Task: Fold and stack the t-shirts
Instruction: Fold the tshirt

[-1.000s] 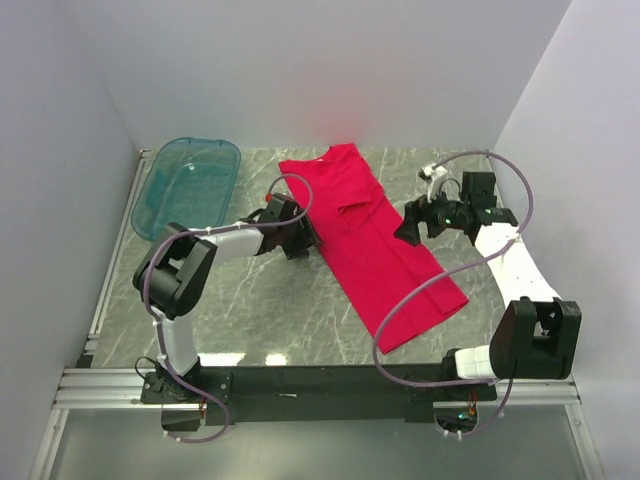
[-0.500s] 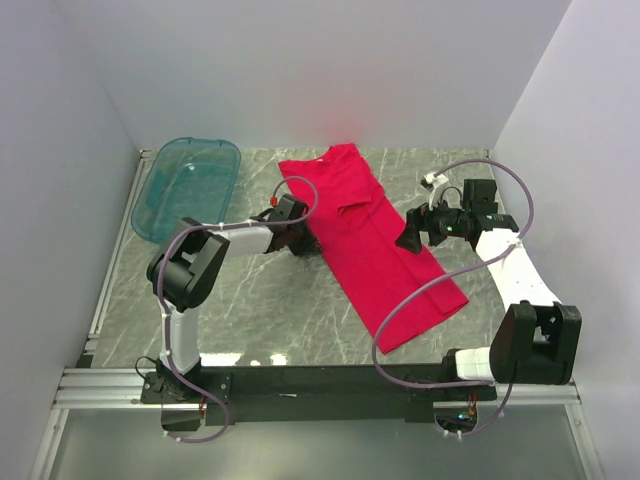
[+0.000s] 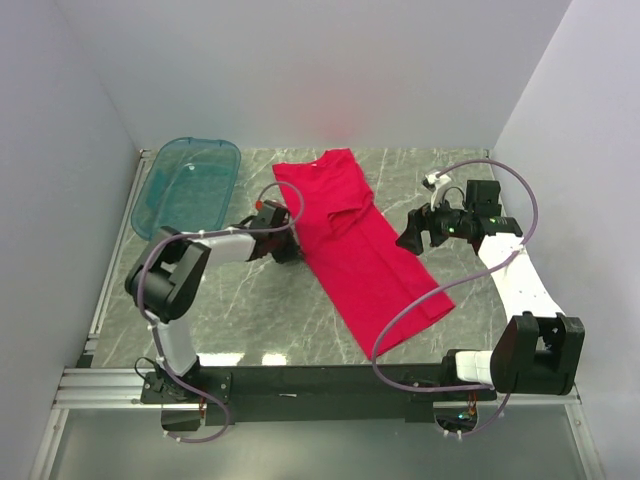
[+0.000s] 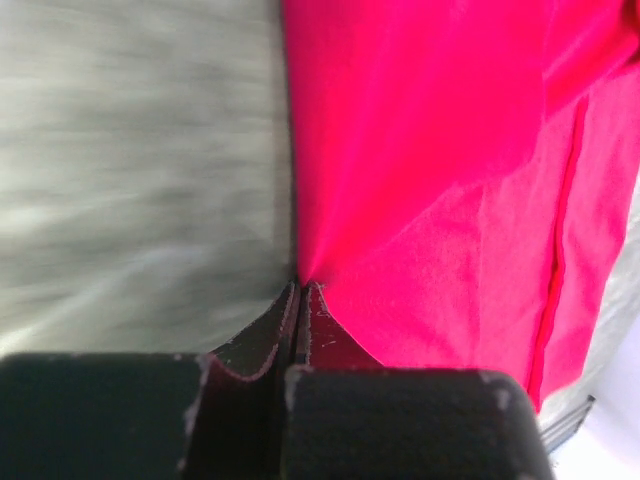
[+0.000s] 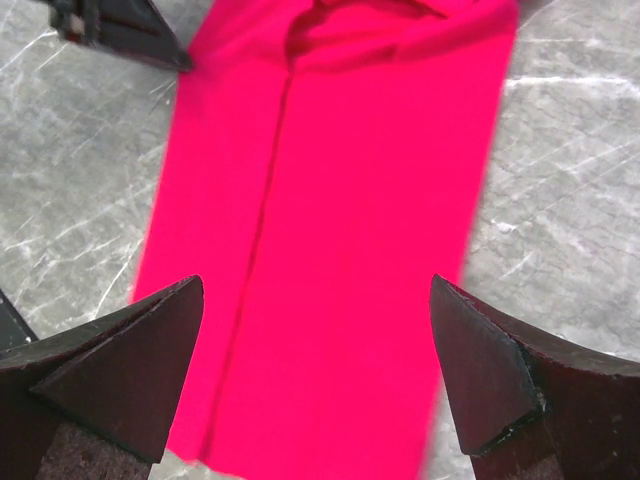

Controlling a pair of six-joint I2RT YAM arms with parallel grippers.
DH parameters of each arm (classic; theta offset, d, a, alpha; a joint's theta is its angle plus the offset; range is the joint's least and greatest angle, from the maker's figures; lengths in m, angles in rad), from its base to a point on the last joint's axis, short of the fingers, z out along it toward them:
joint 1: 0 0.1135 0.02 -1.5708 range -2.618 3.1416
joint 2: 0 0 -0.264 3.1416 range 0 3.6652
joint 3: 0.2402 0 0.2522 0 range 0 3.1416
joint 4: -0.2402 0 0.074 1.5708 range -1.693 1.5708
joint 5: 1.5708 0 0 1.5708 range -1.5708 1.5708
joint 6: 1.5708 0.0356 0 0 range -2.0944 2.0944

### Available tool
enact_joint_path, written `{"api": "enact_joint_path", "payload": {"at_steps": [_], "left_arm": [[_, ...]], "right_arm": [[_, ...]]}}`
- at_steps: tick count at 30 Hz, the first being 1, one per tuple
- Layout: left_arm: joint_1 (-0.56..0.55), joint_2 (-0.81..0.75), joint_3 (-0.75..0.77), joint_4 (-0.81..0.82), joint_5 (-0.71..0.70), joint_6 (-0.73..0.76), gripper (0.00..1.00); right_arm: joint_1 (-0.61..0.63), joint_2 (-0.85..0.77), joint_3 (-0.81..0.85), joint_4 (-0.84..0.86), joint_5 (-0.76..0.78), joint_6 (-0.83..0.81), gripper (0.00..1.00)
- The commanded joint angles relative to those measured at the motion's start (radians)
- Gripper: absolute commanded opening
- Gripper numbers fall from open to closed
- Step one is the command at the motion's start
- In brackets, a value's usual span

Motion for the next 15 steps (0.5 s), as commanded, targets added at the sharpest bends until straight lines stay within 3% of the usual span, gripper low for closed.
{"api": "enact_joint_path", "payload": {"at_steps": [1, 8, 11, 14, 15], "left_arm": [[0.073, -0.043, -0.082, -0.135, -0.043, 0.109, 0.01], [0.147, -0.074, -0.083, -0.165, 0.029, 0.213, 0.05], [0.174, -0.131, -0.089, -0.146, 0.074, 0.267, 0.18], [0.185, -0.267, -0.127, -0.108, 0.107, 0.321, 0.46], [0.185, -0.354, -0.148, -0.100, 0.114, 0.332, 0.51]], "right_arm": [[-0.006, -0.016, -0.001, -0.016, -0.040, -0.026, 1.00], [0.011, -0.021, 0.002, -0.069, -0.046, -0.105, 1.00], [0.046, -0.031, -0.009, -0.124, -0.031, -0.199, 1.00], [0.124, -0.027, -0.053, -0.169, 0.061, -0.314, 1.00], [0.144, -0.019, -0.069, -0.161, 0.101, -0.319, 1.00]]}}
